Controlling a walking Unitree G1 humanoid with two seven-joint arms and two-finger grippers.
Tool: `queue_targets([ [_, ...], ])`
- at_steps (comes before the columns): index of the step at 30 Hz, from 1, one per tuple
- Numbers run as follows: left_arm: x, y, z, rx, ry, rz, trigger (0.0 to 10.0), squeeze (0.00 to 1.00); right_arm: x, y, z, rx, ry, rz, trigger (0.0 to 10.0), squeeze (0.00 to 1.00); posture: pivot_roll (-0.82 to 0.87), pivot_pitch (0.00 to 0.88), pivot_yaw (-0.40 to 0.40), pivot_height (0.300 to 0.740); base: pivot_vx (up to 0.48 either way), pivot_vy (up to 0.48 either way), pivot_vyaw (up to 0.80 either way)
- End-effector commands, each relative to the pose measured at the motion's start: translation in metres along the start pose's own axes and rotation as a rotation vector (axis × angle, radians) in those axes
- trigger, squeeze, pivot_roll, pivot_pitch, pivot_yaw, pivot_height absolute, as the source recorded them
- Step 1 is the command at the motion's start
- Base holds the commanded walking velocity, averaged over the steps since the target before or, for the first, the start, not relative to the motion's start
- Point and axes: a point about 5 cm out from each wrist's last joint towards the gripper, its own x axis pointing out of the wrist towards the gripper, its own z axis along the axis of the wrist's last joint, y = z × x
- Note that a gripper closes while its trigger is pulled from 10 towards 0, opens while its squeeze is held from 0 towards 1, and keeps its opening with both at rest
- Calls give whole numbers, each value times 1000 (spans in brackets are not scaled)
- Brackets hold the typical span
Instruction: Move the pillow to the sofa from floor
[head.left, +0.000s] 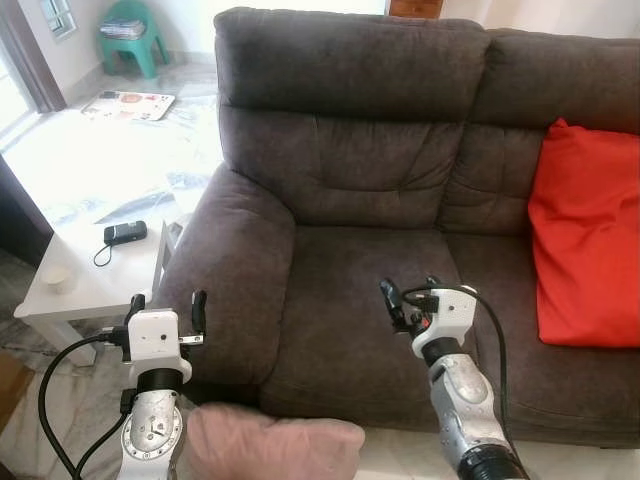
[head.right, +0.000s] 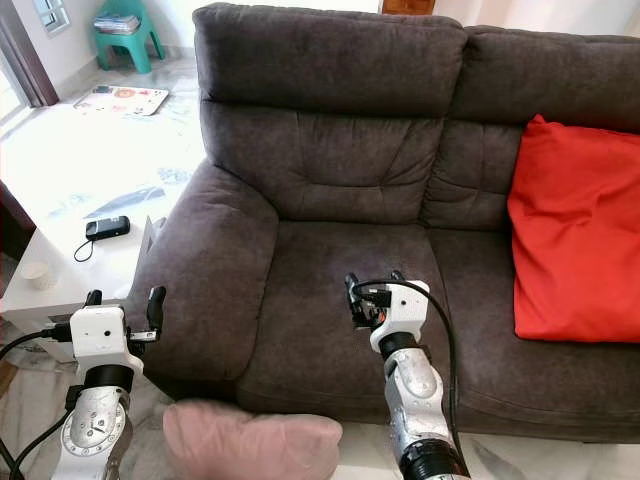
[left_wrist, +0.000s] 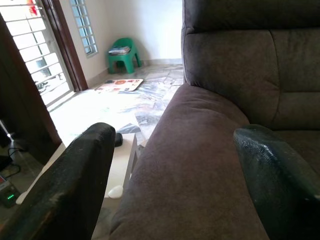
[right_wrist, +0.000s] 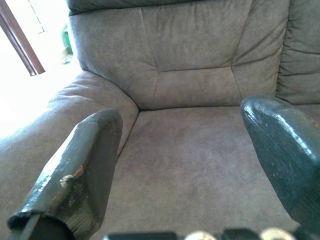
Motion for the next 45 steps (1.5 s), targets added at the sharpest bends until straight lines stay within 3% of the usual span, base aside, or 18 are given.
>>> queue_targets([
  [1, 2, -1, 3, 2, -2, -13, 10000, 0, 1, -2, 2, -3, -1, -7, 10000, 0, 92, 48, -45, 727, 0, 0, 0],
  [9, 2, -2, 2, -3, 2, -15, 10000, 0, 1, -1, 3, -14, 3, 3, 10000, 0, 92, 49, -47, 683, 0, 0, 0],
  [31, 2, -4, 0, -10, 12, -24, 10000, 0, 1, 0, 2, -32, 27, 32, 10000, 0, 87, 59, -52, 683, 0, 0, 0],
  [45, 1, -5, 0, -11, 17, -29, 10000, 0, 1, 2, 1, -38, 31, 55, 10000, 0, 89, 70, -53, 609, 0, 0, 0],
])
